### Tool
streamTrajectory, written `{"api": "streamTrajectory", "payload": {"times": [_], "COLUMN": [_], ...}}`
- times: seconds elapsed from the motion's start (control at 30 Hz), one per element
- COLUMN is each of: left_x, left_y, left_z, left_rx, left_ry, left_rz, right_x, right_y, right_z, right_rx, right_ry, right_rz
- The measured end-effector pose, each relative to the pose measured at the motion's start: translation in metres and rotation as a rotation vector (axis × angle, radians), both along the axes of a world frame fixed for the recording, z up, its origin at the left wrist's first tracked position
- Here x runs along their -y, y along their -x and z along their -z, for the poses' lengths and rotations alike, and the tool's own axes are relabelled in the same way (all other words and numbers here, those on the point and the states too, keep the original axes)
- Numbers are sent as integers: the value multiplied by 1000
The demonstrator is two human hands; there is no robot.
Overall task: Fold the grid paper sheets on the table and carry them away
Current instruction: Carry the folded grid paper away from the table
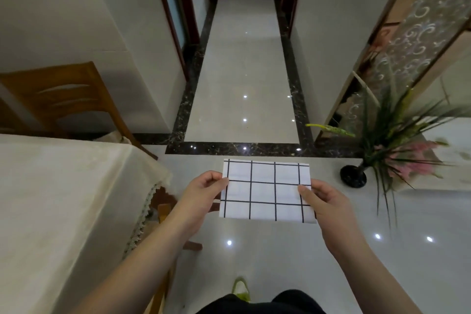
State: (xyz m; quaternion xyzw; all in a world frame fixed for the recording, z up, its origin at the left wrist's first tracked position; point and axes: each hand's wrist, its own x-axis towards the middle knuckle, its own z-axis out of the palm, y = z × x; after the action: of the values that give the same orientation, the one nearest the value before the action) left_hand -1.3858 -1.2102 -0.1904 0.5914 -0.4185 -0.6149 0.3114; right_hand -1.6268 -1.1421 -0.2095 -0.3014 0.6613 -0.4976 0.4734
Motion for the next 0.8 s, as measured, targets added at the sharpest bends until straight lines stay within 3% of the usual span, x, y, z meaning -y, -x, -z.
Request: {"api": "streamTrajectory", "payload": {"times": [0.53, 0.8], "left_x": [148, 192], "left_y": [74, 76], "left_z": [-11, -22], "left_rx": [6, 11], "left_ry": [-6, -2], "left_rz": [-228, -418], "right_x": [214, 295], "right_y": [88, 83], "right_z": [-7, -16], "right_rx": [1, 33], "right_ry": [57, 68], "right_rz": [-247, -419]}}
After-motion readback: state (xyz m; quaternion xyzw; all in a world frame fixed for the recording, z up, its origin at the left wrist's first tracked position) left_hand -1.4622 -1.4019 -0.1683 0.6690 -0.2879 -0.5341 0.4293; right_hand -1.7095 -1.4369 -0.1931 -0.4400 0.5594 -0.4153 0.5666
